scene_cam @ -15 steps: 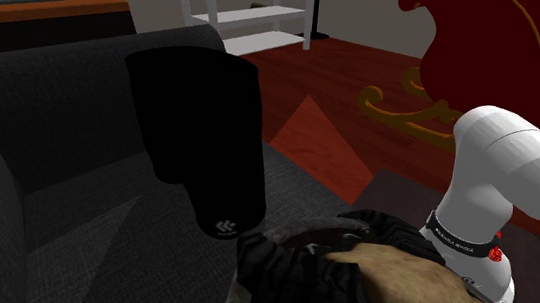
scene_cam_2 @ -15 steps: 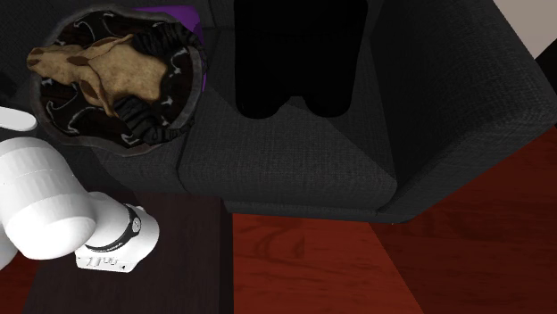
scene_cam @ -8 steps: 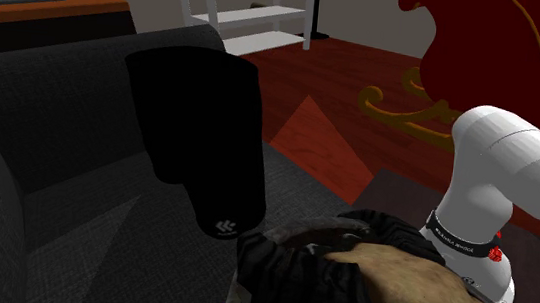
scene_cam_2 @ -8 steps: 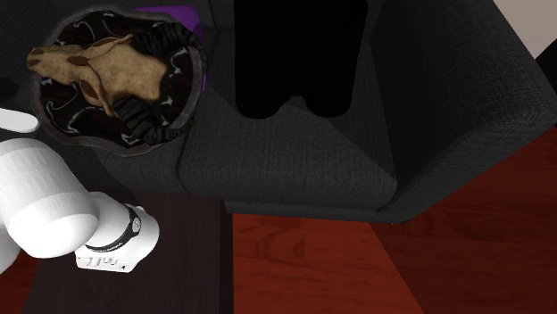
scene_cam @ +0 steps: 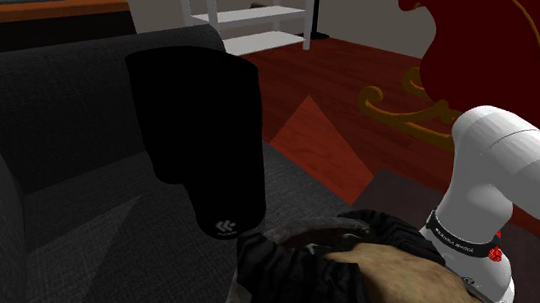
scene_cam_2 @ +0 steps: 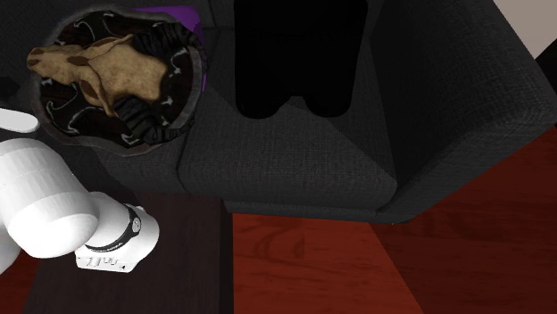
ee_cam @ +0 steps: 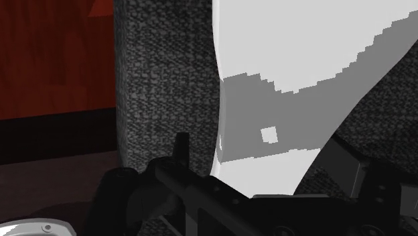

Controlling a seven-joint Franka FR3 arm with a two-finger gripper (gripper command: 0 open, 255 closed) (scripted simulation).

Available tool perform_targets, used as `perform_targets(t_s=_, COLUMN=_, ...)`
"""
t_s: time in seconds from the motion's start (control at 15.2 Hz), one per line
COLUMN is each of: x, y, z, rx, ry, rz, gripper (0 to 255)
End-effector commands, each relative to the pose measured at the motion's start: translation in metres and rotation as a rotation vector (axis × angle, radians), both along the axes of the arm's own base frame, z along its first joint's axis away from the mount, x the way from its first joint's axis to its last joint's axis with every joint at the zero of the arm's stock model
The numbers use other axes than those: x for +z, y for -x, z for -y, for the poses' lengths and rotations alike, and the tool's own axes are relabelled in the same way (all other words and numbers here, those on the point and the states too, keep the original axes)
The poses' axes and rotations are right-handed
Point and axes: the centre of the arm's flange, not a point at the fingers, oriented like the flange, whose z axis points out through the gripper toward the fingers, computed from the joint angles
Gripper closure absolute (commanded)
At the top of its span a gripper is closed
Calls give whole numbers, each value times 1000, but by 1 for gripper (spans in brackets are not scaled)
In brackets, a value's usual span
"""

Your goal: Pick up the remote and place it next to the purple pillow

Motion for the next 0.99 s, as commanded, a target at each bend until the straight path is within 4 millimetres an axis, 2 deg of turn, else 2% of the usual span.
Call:
perform_targets(t_s=0.0, x=0, y=0, z=0, rx=0, ry=1, rz=0, gripper=0)
perform_targets(t_s=0.13, x=0, y=0, z=0, rx=0, ry=0, rz=1, gripper=0)
perform_targets(t_s=0.4, x=50, y=0, z=4, rx=0, ry=0, rz=1, gripper=0)
perform_targets(t_s=0.92, x=50, y=0, z=4, rx=0, ry=0, rz=1, gripper=0)
